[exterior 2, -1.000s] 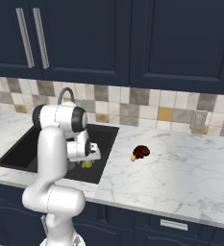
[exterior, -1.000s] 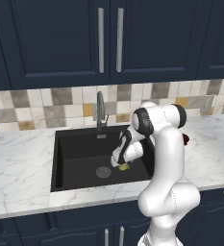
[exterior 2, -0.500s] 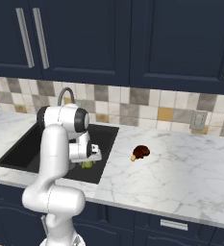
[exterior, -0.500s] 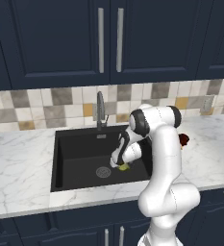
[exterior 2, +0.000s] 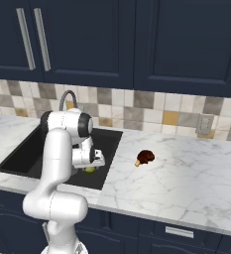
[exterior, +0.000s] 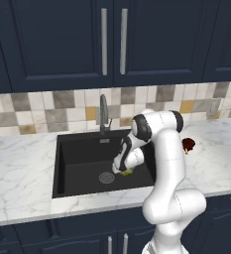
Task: Turn on the sink faucet. Then move the lemon wedge from the counter to the sink. Turn off the sink. Move the vegetable from the sink to the pot next to the stove. Finally move the pot to the rear left burner.
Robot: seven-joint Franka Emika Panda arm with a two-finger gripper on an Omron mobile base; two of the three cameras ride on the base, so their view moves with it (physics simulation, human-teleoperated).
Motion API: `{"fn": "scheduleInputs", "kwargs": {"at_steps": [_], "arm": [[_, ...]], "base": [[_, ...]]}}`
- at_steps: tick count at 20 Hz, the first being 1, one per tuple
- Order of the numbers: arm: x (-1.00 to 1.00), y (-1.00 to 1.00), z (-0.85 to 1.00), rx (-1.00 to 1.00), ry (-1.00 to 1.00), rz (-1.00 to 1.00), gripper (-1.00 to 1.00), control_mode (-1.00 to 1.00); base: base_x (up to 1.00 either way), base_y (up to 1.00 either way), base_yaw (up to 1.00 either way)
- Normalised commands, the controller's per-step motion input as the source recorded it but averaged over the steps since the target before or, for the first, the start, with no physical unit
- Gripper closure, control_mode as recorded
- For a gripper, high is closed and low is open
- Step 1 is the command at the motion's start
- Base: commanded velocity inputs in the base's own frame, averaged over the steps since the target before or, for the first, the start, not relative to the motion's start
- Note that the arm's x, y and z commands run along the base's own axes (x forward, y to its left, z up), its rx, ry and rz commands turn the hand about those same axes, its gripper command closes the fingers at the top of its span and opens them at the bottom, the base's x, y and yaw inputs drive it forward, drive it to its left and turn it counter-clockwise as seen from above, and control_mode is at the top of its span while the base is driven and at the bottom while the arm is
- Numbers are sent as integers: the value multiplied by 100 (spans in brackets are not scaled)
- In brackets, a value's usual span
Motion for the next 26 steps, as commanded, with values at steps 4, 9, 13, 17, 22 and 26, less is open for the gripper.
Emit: {"fn": "scheduleInputs", "kwargs": {"at_steps": [4,9,13,17,22,26], "arm": [[0,0,-20,0,0,0,-100,-100],[0,0,-20,0,0,0,-100,-100],[-6,0,-5,1,0,-1,-100,-100],[-19,0,-3,0,0,-3,-100,-100],[-31,-3,-12,1,0,-5,-100,-100],[-33,-10,-13,2,0,-6,-100,-100]], "base": [[0,0,0],[0,0,0],[0,0,0],[0,0,0],[0,0,0],[0,0,0]]}}
